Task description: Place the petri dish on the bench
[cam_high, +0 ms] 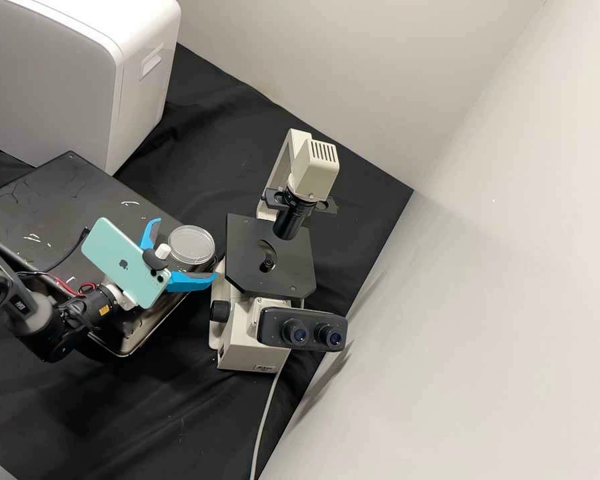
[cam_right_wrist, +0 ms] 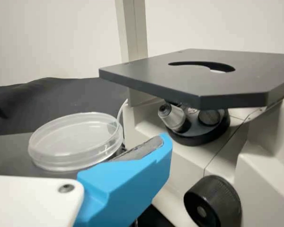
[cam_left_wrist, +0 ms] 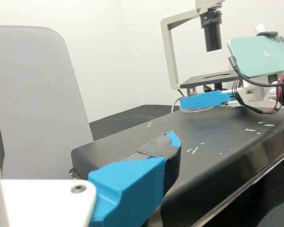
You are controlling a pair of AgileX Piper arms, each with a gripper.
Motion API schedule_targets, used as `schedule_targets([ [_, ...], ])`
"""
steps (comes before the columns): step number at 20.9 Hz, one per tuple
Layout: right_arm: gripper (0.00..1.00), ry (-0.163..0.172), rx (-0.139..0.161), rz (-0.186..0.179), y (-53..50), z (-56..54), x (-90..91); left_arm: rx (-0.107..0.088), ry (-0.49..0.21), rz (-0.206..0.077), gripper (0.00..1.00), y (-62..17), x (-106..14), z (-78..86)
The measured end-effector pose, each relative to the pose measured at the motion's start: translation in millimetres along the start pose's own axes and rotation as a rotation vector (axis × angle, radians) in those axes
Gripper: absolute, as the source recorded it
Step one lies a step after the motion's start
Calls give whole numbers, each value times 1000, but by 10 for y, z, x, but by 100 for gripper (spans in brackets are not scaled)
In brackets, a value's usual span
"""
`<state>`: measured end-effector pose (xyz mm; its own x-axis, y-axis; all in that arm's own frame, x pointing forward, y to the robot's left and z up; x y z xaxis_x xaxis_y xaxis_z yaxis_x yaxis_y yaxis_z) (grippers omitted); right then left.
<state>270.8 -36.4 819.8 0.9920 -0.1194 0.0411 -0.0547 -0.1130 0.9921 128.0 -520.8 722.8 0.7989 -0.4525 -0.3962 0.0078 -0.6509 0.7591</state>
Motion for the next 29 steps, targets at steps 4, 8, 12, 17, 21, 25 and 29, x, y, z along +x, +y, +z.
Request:
schedule_targets([
  [4, 100, -24, 2, -3, 9, 32, 74, 0, 0, 0, 100, 0, 0, 0],
  [8, 100, -46, 3, -15, -23, 55, 153, 0, 0, 0, 100, 0, 0, 0],
  [12, 100, -53, -4, -13, -61, 60, 219, 0, 0, 0, 100, 0, 0, 0],
  [17, 100, -52, -20, -9, -85, 58, 286, 0, 0, 0, 100, 0, 0, 0],
  [21, 100, -51, -22, -7, -112, 45, 325, 0, 0, 0, 100, 0, 0, 0],
  [25, 100, -47, -21, -2, -112, 29, 343, 0, 0, 0, 100, 0, 0, 0],
  [29, 100, -35, -25, -16, -169, -12, 360, 0, 2, 0, 100, 0, 0, -3],
])
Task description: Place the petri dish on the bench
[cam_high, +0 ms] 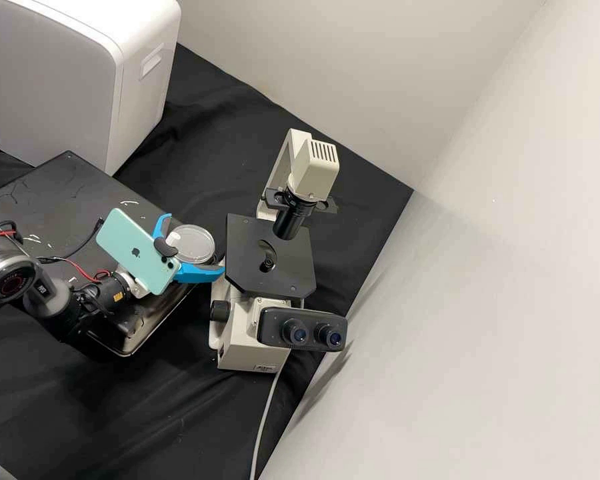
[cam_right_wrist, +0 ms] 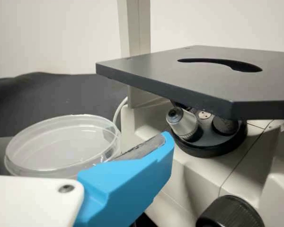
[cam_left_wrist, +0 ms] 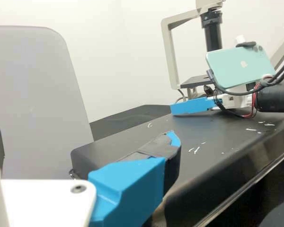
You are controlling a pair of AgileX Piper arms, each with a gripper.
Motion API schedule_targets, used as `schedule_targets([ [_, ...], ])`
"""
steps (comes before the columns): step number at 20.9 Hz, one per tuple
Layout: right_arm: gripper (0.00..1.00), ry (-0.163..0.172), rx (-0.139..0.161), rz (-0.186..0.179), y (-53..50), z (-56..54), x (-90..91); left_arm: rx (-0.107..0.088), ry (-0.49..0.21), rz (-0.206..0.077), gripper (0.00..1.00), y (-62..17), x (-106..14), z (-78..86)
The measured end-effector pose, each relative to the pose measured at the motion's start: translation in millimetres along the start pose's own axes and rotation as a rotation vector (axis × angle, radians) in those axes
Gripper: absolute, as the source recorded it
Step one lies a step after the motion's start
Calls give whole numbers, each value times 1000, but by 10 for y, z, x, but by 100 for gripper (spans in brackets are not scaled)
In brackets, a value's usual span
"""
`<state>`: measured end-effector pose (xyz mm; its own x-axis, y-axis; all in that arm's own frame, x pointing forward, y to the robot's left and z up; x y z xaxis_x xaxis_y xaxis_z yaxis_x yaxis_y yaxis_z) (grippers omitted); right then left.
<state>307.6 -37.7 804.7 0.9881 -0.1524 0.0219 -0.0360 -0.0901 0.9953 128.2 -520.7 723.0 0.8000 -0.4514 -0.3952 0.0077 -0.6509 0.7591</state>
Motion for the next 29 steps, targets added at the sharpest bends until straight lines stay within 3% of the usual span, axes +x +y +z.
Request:
schedule_targets([
  [3, 100, 4, -1, -10, -29, -14, 1, 0, 1, 0, 100, 0, 0, -1],
  [4, 0, 5, -1, -11, -32, -16, 1, 0, 1, 0, 100, 0, 0, -1],
  [29, 0, 10, -2, -19, -56, -31, -3, 0, -1, 0, 100, 0, 0, 2],
])
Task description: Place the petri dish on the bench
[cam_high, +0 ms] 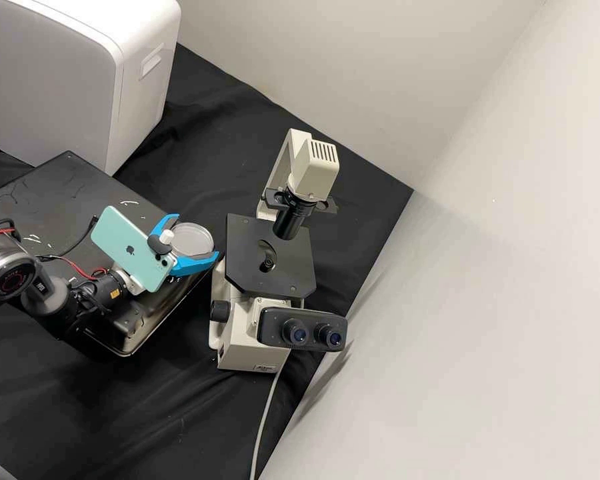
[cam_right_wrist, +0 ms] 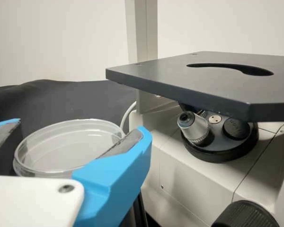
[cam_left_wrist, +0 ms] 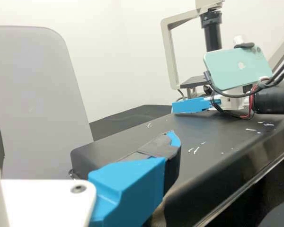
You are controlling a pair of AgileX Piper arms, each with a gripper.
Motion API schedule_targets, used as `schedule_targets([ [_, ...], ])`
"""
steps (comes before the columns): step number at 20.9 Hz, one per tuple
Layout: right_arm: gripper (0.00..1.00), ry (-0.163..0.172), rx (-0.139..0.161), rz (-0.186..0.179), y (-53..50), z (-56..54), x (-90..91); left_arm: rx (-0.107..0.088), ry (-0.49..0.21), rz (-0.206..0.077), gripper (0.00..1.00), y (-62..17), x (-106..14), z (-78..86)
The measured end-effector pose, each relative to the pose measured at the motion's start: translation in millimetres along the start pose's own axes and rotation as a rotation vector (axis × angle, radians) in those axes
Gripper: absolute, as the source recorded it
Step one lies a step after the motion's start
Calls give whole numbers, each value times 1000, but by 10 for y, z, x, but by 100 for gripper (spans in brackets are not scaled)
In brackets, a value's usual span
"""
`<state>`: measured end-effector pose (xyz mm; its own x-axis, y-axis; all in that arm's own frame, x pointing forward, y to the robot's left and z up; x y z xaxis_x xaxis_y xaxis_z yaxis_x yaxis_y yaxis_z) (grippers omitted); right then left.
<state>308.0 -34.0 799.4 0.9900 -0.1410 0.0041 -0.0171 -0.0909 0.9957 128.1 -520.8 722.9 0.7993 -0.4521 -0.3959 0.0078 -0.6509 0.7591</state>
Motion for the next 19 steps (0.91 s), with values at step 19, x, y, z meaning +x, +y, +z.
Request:
schedule_targets([
  [19, 0, 49, 1, -37, -160, -58, -375, 0, 0, 2, 100, 3, -1, 0],
])
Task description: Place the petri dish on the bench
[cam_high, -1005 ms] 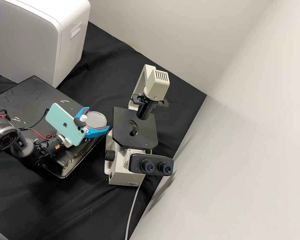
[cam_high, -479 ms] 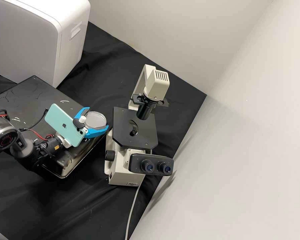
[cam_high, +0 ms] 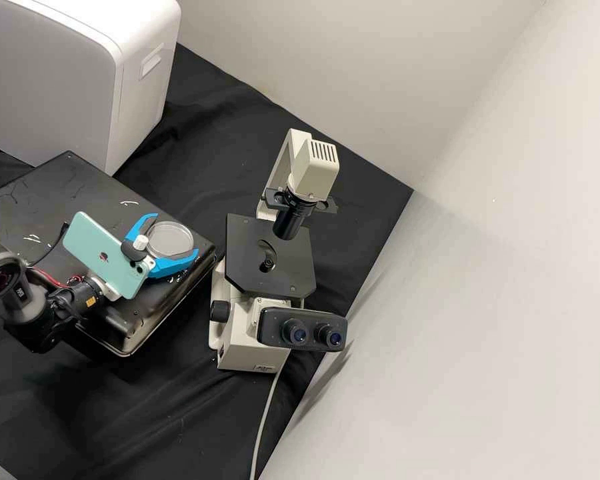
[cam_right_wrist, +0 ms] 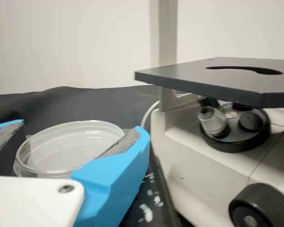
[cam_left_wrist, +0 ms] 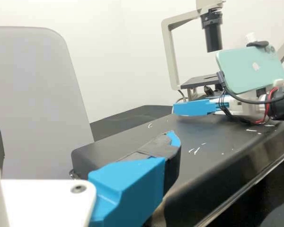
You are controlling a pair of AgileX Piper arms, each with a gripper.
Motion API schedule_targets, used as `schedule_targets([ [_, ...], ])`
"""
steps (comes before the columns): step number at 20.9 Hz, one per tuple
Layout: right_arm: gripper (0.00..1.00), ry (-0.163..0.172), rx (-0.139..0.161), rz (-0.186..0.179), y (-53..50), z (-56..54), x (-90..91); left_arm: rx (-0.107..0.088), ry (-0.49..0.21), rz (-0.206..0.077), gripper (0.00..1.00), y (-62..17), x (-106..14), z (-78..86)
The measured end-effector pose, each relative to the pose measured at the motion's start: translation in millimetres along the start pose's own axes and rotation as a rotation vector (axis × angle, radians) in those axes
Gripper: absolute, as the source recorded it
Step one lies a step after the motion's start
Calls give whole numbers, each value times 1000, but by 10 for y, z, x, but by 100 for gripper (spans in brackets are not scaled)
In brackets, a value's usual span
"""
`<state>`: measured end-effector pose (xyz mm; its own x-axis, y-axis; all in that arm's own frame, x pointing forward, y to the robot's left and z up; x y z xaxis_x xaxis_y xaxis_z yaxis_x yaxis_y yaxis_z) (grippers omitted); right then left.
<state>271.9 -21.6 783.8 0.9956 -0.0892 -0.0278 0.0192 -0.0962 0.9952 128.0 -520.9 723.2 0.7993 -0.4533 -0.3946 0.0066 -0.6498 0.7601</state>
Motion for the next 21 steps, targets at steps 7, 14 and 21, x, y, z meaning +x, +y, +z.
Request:
schedule_targets([
  [7, 0, 15, -2, -15, -54, -21, -55, -4, 4, 10, 100, 17, -6, -5],
  [14, 100, 17, -2, -22, -73, -26, -54, -4, 6, 10, 100, 17, -5, -8],
  [21, 100, 22, -5, -28, -79, -30, -54, -4, 6, 10, 100, 17, -5, -8],
])
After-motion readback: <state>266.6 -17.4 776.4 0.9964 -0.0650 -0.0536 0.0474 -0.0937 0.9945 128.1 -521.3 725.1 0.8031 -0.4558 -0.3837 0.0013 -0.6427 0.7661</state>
